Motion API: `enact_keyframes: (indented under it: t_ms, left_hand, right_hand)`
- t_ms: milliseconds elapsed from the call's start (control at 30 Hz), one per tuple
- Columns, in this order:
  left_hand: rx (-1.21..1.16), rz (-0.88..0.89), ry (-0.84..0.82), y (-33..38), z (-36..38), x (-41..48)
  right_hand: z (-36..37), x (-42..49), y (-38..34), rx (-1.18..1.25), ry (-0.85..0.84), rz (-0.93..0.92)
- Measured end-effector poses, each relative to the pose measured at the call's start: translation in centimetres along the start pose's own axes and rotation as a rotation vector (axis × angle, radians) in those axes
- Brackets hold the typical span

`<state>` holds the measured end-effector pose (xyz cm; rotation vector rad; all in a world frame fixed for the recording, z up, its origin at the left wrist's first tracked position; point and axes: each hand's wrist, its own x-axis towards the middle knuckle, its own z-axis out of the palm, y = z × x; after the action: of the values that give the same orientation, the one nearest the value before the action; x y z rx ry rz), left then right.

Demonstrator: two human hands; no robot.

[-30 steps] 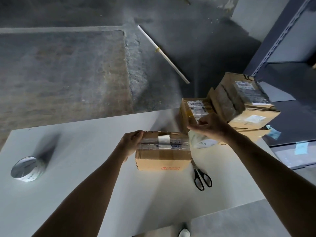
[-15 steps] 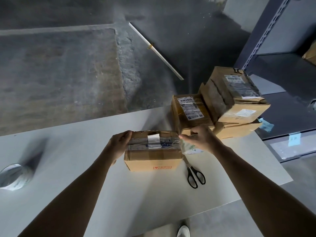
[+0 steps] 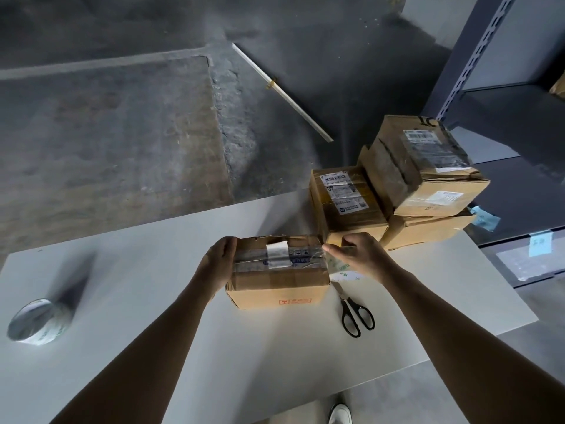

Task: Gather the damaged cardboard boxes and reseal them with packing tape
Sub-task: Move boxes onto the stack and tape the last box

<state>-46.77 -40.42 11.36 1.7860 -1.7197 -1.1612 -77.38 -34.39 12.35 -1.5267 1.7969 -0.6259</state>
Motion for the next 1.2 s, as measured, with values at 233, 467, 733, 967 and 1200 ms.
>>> enact_keyframes:
  t_ms: [233,467,733,967,1200]
  left_hand:
    - [0.094,-0.014,0.012,-2.3,-3.2,-2.3]
    - [0.158,-0.052,0.037,-4.7,-6.5,-4.4]
    - [0.311,0.111,0.035,-2.3,-6.7,-3.6]
    - [0.46,0.532,-0.091,5.6,-0.8,-3.3]
    - [0.587,0.528,-0.355,9.1,4.7,-0.6]
  right_hand:
    - [2.9,0.7,-1.5,-0.049,-0.097,-0.034]
    - [5.6,0.9,-3.9,-0.053,-0.182,-0.094]
    - [5.7,0.8,-4.2,-0.027,-0.186,-0.111]
    - [5.6,-0.2,-3.5,0.236,-0.03,0.076]
    - [6.1,-2.6,-1.4,0.84,-0.176,0.3]
